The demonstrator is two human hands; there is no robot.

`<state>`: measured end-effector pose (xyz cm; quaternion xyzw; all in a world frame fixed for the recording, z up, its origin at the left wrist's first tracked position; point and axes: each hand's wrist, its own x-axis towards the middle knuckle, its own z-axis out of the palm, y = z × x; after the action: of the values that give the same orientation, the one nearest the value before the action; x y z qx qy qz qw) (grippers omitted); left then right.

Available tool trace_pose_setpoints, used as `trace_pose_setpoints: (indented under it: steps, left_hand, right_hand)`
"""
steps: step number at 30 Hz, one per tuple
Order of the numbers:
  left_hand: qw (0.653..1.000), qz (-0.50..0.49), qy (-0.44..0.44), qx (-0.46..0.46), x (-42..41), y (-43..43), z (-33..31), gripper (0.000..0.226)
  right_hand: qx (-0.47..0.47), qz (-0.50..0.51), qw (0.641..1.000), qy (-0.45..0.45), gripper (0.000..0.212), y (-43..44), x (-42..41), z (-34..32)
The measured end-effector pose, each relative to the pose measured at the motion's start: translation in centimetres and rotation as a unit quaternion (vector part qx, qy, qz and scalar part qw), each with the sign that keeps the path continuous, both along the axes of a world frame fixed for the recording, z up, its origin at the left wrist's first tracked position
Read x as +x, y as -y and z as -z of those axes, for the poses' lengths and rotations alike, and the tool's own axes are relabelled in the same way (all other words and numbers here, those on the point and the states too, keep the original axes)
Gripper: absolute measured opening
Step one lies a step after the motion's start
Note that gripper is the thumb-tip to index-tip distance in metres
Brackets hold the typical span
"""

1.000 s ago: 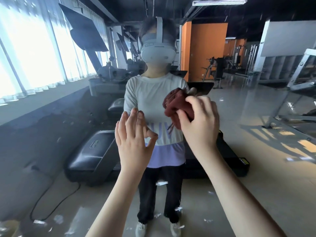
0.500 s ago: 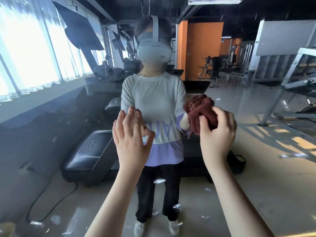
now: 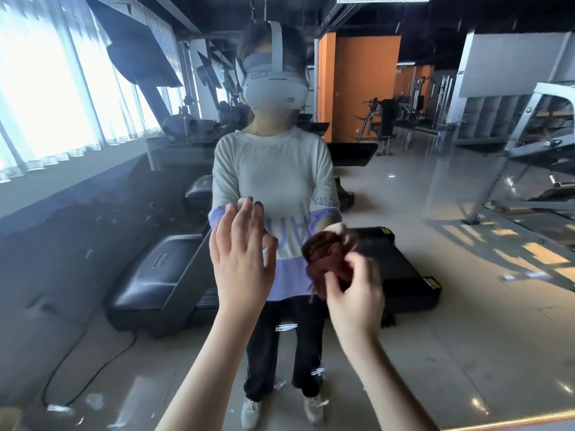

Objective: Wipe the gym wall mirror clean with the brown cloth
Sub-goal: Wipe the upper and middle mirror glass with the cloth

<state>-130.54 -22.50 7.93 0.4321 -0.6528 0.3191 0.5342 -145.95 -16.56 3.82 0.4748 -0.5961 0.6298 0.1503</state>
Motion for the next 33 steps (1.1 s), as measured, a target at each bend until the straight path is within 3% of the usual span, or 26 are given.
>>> trace_pose_setpoints:
  steps: [3, 8, 13, 18, 24, 29, 33]
  left_hand:
    - [0.999, 0.028, 0.013, -0.009, -1.0, -0.2, 0.3, 0.044]
    - [0.999, 0.037, 0.017, -0.003, -1.6, -0.2, 0.6, 0.049]
    - [0.999, 0.031, 0.029, -0.003, -1.6, 0.1, 1.0, 0.056]
    - [0.999, 0.036, 0.028, -0.01, -1.6, 0.1, 0.9, 0.054]
    - [0.999, 0.037, 0.021, -0.012, -1.8, 0.1, 1.0, 0.056]
    - [0.999, 0.033, 0.02, -0.013, -1.8, -0.1, 0.8, 0.053]
    - [0.999, 0.035, 0.011, -0.008, -2.3, -0.3, 0.6, 0.055]
  right_hand:
    - [0.014, -0.019, 1.0, -0.016, 0.028, 0.2, -0.4, 0.3]
    - [0.004, 0.044, 0.995, 0.089, 0.034, -0.2, -2.1, 2.1]
    - [0.039, -0.011, 0.999, 0.025, 0.031, -0.4, -0.9, 3.6]
    - [-0.016, 0.049, 0.989, 0.136, 0.035, -0.2, -3.9, 1.7]
    - [-0.028, -0.024, 0.999, 0.005, 0.034, 0.1, -2.6, -1.0]
    - [-0.127, 0.022, 0.986, 0.104, 0.04, 0.8, -4.9, -6.1]
    - [-0.144, 0.042, 0.983, -0.11, 0.031, 1.4, -4.0, -6.5]
